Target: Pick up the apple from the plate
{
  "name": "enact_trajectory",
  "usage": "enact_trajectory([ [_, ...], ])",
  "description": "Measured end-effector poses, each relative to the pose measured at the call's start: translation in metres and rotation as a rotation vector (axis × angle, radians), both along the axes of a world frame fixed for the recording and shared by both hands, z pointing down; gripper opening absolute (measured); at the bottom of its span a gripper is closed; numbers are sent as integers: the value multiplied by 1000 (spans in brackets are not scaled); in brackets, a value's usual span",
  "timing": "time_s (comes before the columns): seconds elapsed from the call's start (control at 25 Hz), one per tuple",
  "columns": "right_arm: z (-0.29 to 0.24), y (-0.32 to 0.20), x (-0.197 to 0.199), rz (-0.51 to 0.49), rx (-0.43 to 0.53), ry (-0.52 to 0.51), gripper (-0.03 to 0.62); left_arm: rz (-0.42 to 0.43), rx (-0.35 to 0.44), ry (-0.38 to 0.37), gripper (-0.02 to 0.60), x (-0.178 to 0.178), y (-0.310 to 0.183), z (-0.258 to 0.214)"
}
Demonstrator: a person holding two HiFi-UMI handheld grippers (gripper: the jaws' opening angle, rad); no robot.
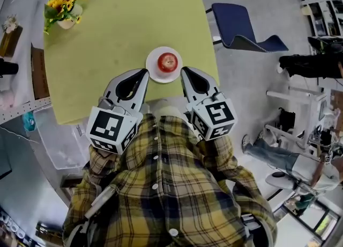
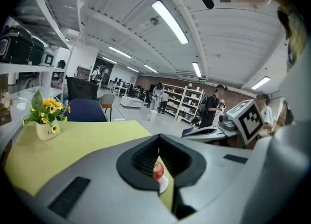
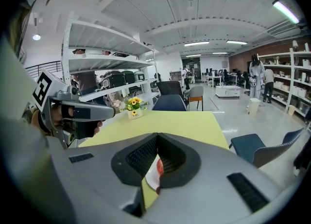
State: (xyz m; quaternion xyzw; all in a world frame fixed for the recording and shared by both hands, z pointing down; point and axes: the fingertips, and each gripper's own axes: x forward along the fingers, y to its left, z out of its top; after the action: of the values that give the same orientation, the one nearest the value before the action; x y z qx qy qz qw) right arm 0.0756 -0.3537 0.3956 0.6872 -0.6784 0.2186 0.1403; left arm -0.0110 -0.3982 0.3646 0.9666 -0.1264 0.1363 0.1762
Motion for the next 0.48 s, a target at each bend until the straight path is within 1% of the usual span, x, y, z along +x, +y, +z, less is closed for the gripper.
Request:
enact_trajectory([
  [0.12,5,2,5,7,-8,8,-3,13,-16,-3,8,8,2,3],
  [0.28,10,3,12,8,-8,-53,-2,19,-24,-8,8,22,5,4],
  [0.4,14,-1,15,-12,-30,-32,-2,13,-31,-7,8,28,3,4],
  [0.48,15,-6,16,-34,-28,-28,-2,4,-35,-8,8,31,1,6],
])
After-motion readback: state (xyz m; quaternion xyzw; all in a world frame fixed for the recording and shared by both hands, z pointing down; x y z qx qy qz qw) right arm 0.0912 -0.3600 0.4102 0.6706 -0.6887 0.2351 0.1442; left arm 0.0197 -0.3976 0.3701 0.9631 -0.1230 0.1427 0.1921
